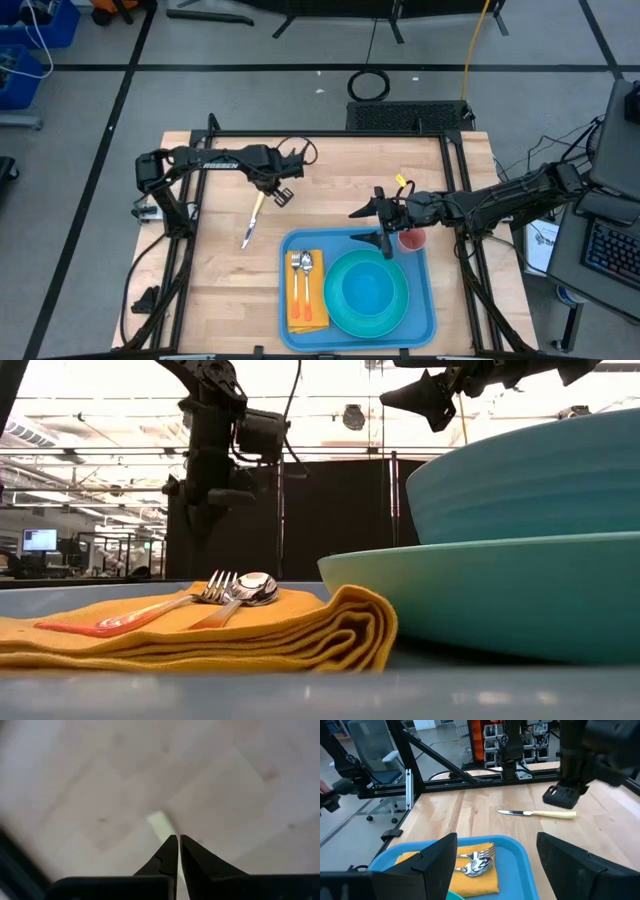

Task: Set up tray
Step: Put the yellow table knife on the orange table napkin to the right of the orange spoon

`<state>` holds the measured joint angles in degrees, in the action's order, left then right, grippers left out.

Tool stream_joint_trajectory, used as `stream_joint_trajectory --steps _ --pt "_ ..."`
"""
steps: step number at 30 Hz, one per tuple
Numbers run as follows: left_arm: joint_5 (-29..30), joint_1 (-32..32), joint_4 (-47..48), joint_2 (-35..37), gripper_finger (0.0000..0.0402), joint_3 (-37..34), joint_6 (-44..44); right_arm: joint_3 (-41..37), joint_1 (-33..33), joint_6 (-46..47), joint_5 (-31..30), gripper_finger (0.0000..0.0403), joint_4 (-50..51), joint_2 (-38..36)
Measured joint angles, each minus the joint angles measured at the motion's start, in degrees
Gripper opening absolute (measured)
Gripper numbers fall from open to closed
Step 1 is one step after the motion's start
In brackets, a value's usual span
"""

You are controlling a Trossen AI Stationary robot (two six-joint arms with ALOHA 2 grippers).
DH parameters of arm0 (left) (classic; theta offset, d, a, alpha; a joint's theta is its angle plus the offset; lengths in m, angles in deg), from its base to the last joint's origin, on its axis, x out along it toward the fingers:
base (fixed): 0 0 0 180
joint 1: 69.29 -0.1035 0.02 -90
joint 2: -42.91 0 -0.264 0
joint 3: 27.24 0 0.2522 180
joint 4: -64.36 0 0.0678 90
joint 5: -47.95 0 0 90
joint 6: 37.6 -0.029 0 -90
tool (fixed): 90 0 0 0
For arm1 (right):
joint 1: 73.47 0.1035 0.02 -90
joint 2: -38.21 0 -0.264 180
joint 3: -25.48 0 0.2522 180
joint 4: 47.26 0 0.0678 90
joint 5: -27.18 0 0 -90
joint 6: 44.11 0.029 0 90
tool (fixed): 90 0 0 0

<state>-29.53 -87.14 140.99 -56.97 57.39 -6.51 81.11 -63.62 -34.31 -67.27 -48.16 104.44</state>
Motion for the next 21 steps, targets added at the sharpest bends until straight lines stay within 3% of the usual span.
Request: stream_joint_trajectory --steps 4,8,14,17,21 --pt "-0.06 0.37 -0.55 1.01 0.0004 0.02 -1.57 0.0 0.0 -0.44 0.02 0.0263 -0.01 0.0" --pt "8.72 2.01 -0.05 6.25 0.0009 -0.81 6.7 0.0 0.69 -3.07 0.04 0.0263 0.16 0.0" --pt "6.74 2.8 0.69 11.14 0.001 -1.12 11.08 0.0 1.14 -3.46 0.03 0.0263 -0.06 0.0" --pt "12.44 6.6 -0.6 14.79 0.0003 -1.12 17.18 0.0 1.05 -2.03 -1.86 0.0263 -0.33 0.06" --pt "22.29 14.6 -7.75 19.01 0.0012 -1.12 15.08 -0.02 1.03 -1.36 -2.95 0.0263 -1.27 0.44"
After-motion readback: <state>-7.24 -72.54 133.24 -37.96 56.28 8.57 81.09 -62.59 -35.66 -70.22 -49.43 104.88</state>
